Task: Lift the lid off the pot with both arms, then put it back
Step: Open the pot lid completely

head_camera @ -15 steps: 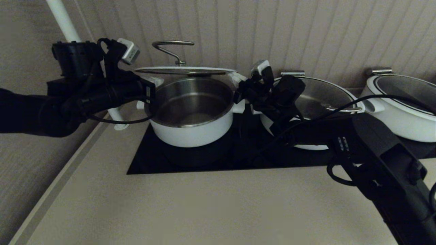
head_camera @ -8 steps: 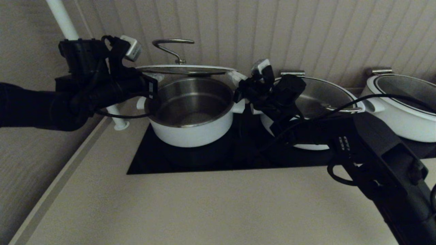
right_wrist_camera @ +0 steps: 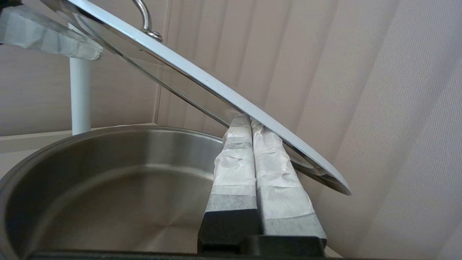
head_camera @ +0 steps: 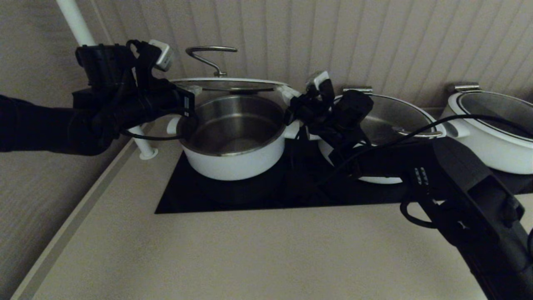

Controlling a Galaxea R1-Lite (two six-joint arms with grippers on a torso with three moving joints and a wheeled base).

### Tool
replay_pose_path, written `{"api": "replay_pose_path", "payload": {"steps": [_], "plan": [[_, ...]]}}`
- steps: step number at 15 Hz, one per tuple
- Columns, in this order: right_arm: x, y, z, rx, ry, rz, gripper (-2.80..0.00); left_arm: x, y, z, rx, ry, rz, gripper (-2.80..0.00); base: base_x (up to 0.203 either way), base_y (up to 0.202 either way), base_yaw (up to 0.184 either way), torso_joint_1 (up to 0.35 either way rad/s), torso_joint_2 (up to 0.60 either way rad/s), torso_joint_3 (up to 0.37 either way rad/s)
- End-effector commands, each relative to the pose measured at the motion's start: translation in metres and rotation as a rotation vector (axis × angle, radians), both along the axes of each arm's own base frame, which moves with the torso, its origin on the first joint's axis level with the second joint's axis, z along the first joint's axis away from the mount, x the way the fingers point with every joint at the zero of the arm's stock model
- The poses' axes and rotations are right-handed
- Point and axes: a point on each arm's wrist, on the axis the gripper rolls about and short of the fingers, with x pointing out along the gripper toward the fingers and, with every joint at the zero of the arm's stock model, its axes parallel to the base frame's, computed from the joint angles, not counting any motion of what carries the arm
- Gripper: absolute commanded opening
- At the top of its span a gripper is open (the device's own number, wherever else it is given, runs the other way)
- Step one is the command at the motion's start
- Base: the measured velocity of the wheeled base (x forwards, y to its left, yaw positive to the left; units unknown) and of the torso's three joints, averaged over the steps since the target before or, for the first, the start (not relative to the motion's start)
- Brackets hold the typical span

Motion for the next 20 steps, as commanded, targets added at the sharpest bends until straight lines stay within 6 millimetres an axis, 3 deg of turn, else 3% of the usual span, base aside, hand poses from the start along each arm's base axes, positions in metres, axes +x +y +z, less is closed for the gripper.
{"api": "replay_pose_path", "payload": {"steps": [1, 13, 20], "plan": [[-0.002, -0.001, 0.003, 0.0, -0.013, 0.001, -2.8, 0.0, 0.0, 0.0, 0.0, -0.003, -0.001, -2.8, 0.0, 0.0, 0.0, 0.0, 0.0, 0.0], [-0.02, -0.008, -0.006, -0.047, 0.064, 0.003, -2.8, 0.011, -0.001, 0.005, -0.006, -0.031, 0.013, -2.8, 0.0, 0.0, 0.0, 0.0, 0.0, 0.0], [-0.044, -0.016, -0.008, -0.089, 0.125, 0.01, -2.8, 0.01, -0.001, 0.006, -0.006, -0.033, 0.014, -2.8, 0.0, 0.0, 0.0, 0.0, 0.0, 0.0]]}}
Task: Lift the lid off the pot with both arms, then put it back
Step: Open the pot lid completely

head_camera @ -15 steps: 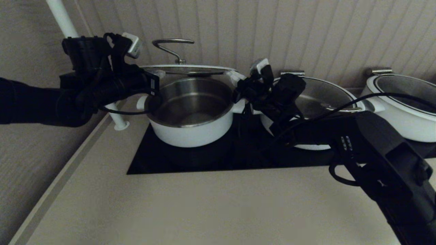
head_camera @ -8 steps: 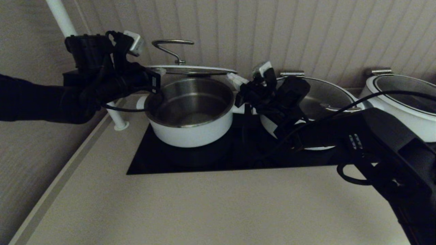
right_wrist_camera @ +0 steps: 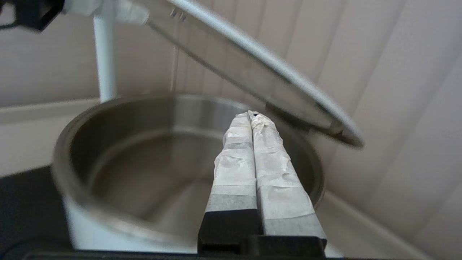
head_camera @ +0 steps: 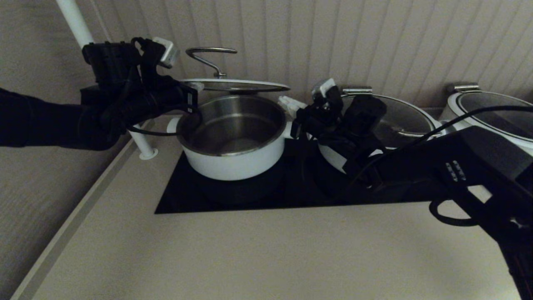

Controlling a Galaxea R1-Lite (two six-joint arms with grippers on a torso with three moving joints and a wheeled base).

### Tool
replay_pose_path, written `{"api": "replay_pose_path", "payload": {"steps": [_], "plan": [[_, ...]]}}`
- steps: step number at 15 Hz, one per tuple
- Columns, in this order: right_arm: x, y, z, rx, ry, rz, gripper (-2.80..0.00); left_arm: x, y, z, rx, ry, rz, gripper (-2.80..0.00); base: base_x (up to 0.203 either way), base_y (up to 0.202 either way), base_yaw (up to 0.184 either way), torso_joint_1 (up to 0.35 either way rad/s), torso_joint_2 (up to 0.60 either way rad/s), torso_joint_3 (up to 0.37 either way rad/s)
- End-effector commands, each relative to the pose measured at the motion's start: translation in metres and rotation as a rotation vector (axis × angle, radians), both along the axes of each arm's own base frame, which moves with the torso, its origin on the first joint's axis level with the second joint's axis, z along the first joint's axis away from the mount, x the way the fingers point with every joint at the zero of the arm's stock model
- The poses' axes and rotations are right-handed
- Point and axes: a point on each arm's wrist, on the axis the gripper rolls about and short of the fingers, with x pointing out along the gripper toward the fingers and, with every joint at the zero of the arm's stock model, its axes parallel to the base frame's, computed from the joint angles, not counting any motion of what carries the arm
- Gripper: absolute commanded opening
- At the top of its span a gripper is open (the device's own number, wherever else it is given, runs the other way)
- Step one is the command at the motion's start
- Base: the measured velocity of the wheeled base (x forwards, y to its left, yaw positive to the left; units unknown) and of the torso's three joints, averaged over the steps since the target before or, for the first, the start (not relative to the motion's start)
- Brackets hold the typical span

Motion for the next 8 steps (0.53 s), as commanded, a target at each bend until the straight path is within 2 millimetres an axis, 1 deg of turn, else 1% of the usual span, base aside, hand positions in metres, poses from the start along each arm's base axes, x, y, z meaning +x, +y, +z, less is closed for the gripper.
{"api": "replay_pose_path", "payload": {"steps": [1, 4, 6, 8], "plan": [[-0.013, -0.005, 0.003, -0.016, 0.014, 0.002, -2.8, -0.001, 0.0, 0.002, -0.001, -0.009, -0.001, -2.8, 0.0, 0.0, 0.0, 0.0, 0.0, 0.0], [-0.032, -0.016, 0.003, -0.05, 0.056, -0.004, -2.8, -0.003, 0.0, 0.004, -0.001, -0.013, -0.002, -2.8, 0.0, 0.0, 0.0, 0.0, 0.0, 0.0], [-0.048, -0.025, 0.004, -0.07, 0.086, -0.009, -2.8, -0.004, 0.001, 0.006, -0.002, -0.017, 0.0, -2.8, 0.0, 0.0, 0.0, 0.0, 0.0, 0.0], [-0.065, -0.034, 0.013, -0.075, 0.088, -0.013, -2.8, -0.004, 0.001, 0.007, -0.002, -0.019, 0.001, -2.8, 0.0, 0.0, 0.0, 0.0, 0.0, 0.0]]}}
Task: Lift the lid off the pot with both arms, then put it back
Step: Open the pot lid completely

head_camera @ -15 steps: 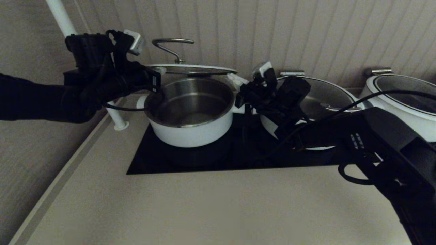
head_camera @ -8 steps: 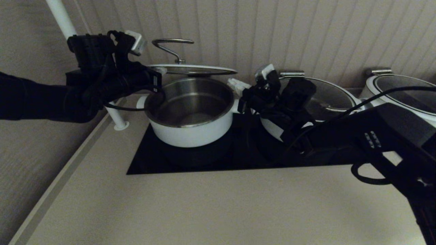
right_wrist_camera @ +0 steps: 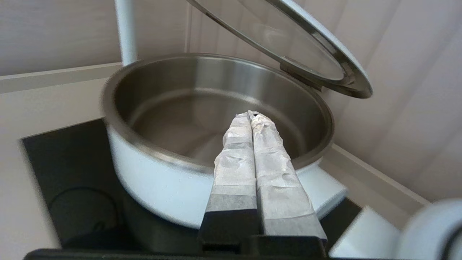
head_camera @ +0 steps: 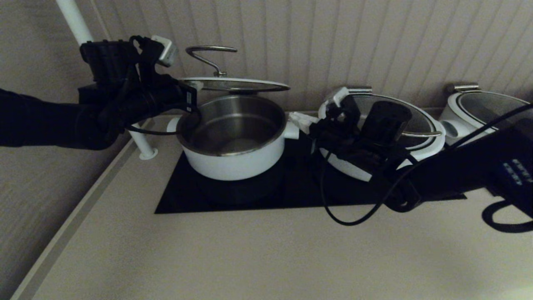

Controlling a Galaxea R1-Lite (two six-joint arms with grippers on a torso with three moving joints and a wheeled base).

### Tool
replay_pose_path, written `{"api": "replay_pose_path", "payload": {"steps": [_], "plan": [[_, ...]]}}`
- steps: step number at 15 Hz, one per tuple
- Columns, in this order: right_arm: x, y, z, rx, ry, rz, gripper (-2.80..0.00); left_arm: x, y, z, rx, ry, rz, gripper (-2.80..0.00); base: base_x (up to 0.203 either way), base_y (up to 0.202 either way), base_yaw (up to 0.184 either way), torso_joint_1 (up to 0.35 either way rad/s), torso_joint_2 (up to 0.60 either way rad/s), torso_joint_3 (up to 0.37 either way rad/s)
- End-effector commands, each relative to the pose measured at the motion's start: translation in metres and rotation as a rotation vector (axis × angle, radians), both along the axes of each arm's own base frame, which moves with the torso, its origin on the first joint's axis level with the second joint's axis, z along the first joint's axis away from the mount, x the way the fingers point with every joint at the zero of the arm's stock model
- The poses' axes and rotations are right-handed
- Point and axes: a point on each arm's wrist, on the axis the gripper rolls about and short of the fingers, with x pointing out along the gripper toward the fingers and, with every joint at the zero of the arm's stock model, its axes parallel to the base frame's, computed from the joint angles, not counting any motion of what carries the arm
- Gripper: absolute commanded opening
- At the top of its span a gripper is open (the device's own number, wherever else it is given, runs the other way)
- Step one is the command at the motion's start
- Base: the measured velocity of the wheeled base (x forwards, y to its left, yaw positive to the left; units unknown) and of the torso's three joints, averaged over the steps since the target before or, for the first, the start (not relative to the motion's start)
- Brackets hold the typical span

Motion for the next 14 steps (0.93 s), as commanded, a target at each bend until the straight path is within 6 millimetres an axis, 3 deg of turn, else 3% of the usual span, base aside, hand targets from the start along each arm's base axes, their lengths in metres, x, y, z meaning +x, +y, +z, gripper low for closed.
{"api": "replay_pose_path", "payload": {"steps": [1, 6, 10, 14], "plan": [[-0.024, -0.013, 0.021, 0.009, -0.024, -0.001, -2.8, -0.002, 0.0, 0.004, -0.001, -0.013, -0.001, -2.8, 0.0, 0.0, 0.0, 0.0, 0.0, 0.0], [-0.061, -0.039, 0.03, 0.014, 0.015, -0.11, -2.8, -0.004, 0.001, 0.007, -0.002, -0.019, -0.001, -2.8, 0.0, 0.0, 0.0, 0.0, 0.0, 0.0], [-0.089, -0.069, 0.018, -0.011, 0.082, -0.235, -2.8, -0.005, 0.001, 0.008, -0.003, -0.022, -0.001, -2.8, 0.0, 0.0, 0.0, 0.0, 0.0, 0.0], [-0.109, -0.09, 0.012, -0.01, 0.123, -0.465, -2.8, -0.005, 0.001, 0.008, -0.002, -0.022, -0.001, -2.8, 0.0, 0.0, 0.0, 0.0, 0.0, 0.0]]}}
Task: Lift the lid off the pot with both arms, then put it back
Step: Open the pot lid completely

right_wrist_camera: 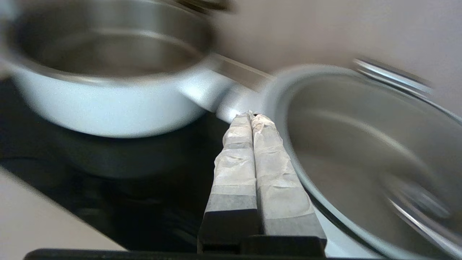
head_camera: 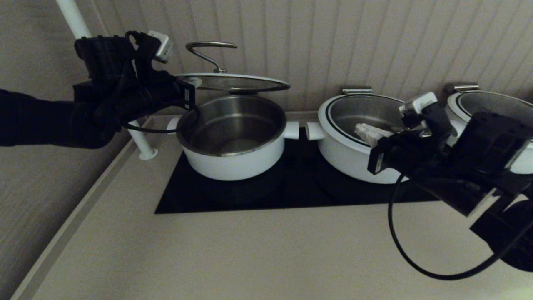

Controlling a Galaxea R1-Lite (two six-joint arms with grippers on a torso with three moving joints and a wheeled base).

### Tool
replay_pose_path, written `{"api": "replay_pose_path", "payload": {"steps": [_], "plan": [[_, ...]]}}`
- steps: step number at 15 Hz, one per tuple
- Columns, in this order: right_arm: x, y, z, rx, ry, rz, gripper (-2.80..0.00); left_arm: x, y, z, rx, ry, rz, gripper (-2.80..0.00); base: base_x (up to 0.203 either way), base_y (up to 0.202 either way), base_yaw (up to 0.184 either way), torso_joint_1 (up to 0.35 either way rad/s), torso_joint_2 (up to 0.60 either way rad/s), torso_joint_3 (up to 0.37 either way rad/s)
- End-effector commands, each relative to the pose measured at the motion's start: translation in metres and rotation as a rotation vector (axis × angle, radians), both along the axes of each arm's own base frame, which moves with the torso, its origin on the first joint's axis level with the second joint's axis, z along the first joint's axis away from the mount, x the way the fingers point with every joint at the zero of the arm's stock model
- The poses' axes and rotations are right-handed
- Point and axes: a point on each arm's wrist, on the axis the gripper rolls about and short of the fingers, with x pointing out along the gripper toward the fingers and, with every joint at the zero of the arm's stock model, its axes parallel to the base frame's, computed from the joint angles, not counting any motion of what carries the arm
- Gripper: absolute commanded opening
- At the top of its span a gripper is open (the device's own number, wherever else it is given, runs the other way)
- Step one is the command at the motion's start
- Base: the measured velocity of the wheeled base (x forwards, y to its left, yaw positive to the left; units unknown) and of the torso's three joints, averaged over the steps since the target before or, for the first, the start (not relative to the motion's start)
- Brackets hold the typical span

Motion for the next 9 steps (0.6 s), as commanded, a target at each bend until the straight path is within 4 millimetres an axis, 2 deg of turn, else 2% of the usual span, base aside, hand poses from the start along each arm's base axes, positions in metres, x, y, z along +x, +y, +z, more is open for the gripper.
{"api": "replay_pose_path", "payload": {"steps": [1, 4, 9], "plan": [[-0.015, -0.011, 0.003, -0.003, -0.01, -0.096, -2.8, -0.001, 0.0, 0.002, 0.0, -0.008, -0.001, -2.8, 0.0, 0.0, 0.0, 0.0, 0.0, 0.0], [-0.028, -0.02, -0.001, -0.033, -0.001, -0.163, -2.8, -0.002, 0.0, 0.003, -0.001, -0.009, -0.001, -2.8, 0.0, 0.0, 0.0, 0.0, 0.0, 0.0], [-0.06, -0.034, -0.006, -0.048, 0.013, -0.175, -2.8, -0.003, 0.0, 0.005, -0.003, -0.015, -0.001, -2.8, 0.0, 0.0, 0.0, 0.0, 0.0, 0.0]]}}
